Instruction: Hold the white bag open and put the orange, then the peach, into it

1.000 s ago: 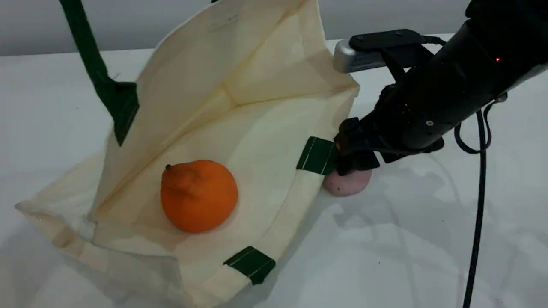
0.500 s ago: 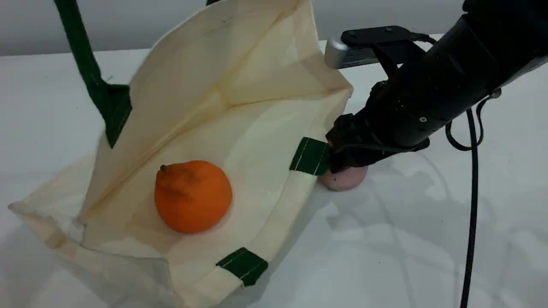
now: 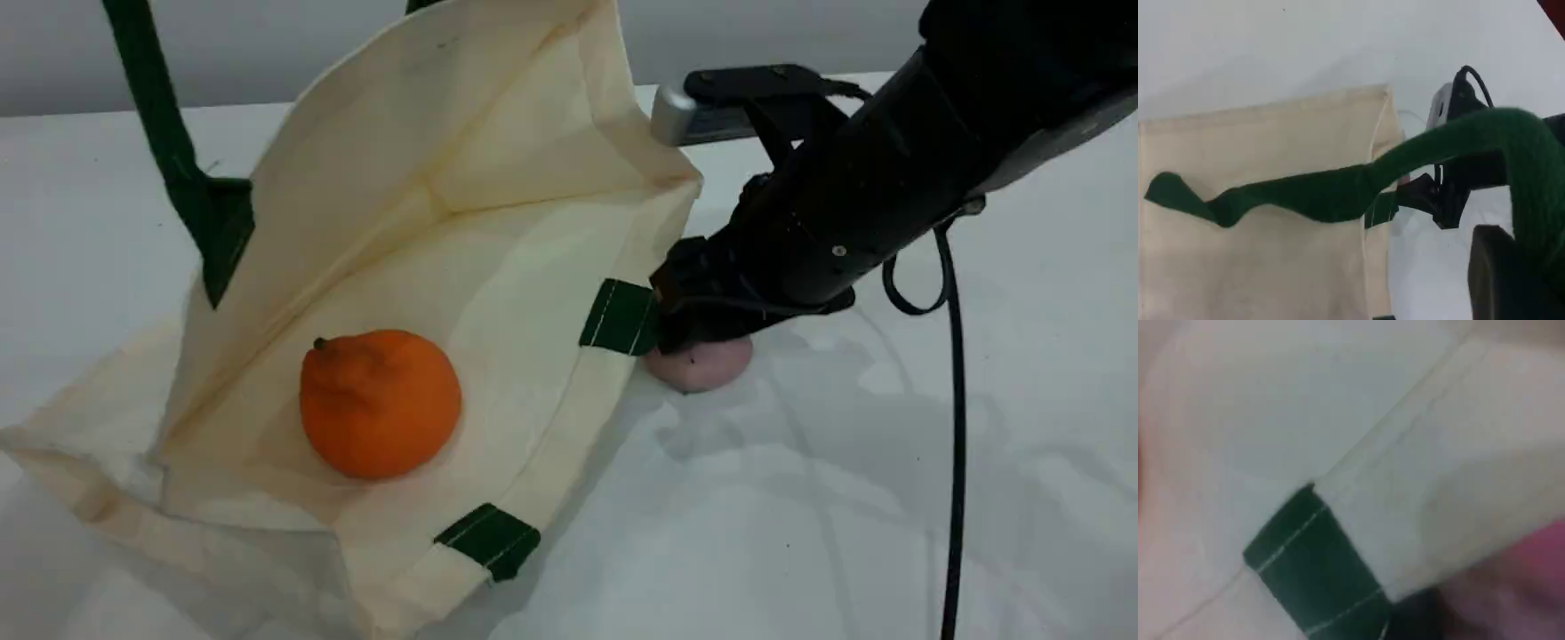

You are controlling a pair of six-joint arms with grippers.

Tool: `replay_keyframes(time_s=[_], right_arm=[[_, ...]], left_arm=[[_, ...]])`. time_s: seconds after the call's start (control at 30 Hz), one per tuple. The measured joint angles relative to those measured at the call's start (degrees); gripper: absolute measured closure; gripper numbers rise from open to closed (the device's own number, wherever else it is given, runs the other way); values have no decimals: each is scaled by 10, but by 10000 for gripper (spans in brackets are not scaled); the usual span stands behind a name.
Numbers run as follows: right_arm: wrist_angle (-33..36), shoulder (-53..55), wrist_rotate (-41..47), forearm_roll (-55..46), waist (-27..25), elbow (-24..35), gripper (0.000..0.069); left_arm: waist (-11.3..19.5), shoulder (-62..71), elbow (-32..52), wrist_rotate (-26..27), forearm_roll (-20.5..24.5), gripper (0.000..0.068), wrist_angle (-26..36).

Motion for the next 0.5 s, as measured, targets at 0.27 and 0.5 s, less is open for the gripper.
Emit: replay_keyframes(time_s=[0.27, 0.5], right_arm=[[8, 6, 1, -1, 0, 1, 431], [-85, -36, 1, -4, 1, 36, 431]], left_arm=[[0, 0, 0, 0, 0, 618, 1], [0, 0, 0, 0, 0, 618, 1]])
